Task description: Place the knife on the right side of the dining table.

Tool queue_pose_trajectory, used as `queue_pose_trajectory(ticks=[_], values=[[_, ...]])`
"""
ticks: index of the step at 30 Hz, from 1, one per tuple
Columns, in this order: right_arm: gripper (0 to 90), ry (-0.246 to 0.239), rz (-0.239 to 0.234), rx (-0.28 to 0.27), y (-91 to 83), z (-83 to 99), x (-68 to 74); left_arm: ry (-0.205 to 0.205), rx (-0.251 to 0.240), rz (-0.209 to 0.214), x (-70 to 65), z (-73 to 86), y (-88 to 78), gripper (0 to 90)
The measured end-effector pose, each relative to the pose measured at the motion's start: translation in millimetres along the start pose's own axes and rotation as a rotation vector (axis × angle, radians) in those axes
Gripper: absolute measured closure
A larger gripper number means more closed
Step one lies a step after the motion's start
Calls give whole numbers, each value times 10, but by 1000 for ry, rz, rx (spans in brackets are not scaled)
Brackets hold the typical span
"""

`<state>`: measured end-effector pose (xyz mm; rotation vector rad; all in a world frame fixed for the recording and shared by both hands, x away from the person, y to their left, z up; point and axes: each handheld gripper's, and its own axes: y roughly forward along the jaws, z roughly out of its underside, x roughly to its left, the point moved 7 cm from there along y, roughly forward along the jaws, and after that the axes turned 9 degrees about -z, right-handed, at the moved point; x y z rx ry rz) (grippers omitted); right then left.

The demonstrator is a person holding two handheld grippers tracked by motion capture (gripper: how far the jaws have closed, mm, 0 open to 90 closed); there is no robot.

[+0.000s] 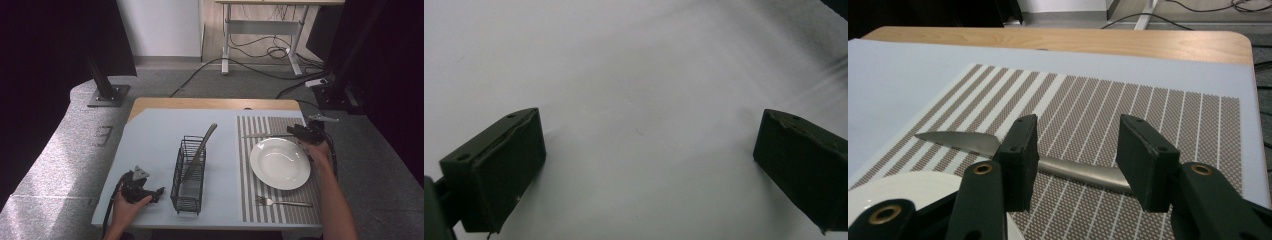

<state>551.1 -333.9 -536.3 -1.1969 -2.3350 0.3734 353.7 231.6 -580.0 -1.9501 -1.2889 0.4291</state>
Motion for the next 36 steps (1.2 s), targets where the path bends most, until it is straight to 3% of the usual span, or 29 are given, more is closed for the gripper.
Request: queue_pose_trajectory(ticks=[7,15,20,24,30,36], values=[[506,11,18,4,-38,65,-36,-2,0,0,0,-1,2,0],[504,-9,21,-48,-200,0,59,-2,1,0,0,-1,2,0],[483,-43,44,-44,-266,-27,201,-2,1,0,-1,-1,2,0],[483,-60,40,-70,-343,-118,363,-2,1,0,0,-1,2,0],[474,-66,36,-79,-411,-172,558,-2,1,0,-1,-1,2,0],[472,-52,26,-104,-548,-95,722,-2,2,0,0,-2,3,0]])
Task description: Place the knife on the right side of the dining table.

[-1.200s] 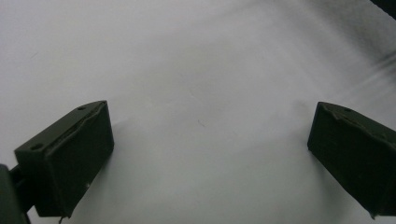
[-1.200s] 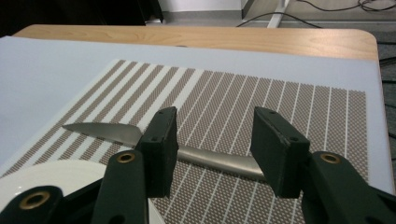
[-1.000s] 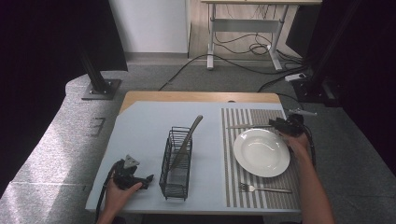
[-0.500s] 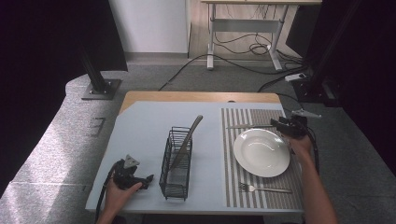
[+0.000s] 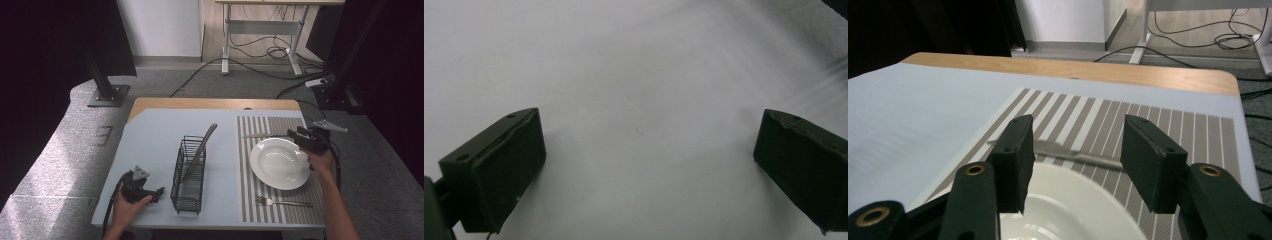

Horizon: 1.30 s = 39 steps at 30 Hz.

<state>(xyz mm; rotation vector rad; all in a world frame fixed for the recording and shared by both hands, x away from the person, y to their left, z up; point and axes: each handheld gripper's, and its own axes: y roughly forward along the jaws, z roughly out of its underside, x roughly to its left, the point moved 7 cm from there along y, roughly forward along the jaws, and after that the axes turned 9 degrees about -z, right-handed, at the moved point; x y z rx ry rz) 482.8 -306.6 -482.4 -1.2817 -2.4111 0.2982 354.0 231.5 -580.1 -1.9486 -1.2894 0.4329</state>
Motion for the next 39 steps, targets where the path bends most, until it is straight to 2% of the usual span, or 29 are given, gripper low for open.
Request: queue_pose_trajectory(ticks=[5,11,18,22,26,31,36,39], values=[[473,-3,-9,-17,-161,108,146,0,0,0,0,0,0,0],[469,-17,-42,-27,-332,240,397,1,-1,-1,-1,1,-1,0],[462,-44,-83,-37,-545,379,784,2,-1,-1,-1,1,-2,0],[455,-54,-111,-34,-610,505,1045,3,-1,-1,0,2,-3,0],[448,-64,-132,-17,-616,649,1273,4,-1,-2,-1,2,-5,0],[444,-71,-166,10,-534,840,1511,5,-2,-2,-2,2,-6,2],[444,-92,-201,63,-361,1067,1690,4,-2,-2,-2,2,-5,2],[443,-103,-214,86,-297,1121,1751,5,-2,-1,-1,2,-5,1]])
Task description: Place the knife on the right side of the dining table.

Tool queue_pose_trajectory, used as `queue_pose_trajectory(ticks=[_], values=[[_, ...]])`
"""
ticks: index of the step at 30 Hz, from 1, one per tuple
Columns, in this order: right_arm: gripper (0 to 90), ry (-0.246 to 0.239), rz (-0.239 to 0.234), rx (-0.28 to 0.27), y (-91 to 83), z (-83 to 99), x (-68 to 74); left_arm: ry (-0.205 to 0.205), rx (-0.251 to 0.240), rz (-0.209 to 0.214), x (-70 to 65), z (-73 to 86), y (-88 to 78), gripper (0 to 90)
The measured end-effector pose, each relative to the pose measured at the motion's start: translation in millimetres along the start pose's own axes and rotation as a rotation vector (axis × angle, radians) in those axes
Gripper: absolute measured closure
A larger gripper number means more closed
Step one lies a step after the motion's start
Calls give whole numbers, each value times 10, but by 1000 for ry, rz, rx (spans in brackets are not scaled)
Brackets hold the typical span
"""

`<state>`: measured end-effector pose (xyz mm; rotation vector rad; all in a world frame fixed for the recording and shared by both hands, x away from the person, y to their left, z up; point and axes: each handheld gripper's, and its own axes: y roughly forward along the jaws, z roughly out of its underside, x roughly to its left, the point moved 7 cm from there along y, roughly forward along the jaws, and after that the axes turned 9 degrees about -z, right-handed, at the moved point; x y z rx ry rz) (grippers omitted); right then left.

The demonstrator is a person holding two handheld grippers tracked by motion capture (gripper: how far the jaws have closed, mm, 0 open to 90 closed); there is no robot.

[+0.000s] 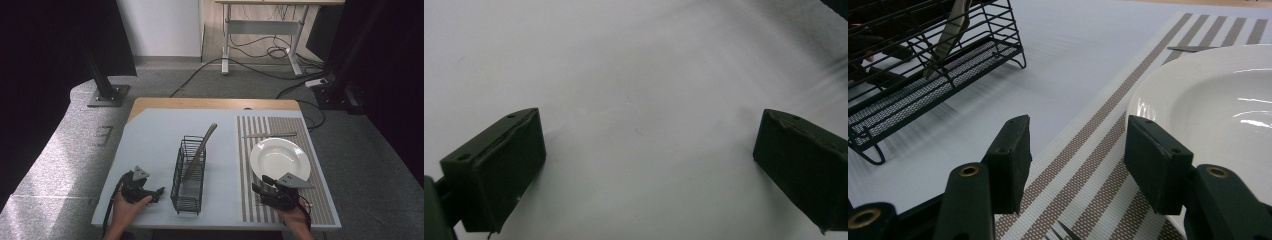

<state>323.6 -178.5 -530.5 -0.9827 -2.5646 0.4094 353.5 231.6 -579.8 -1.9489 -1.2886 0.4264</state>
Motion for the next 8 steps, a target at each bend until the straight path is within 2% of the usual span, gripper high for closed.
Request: queue_pose_trajectory(ticks=[8], values=[[420,9,7,-27,-29,-42,-6,0,0,0,0,0,0,1]])
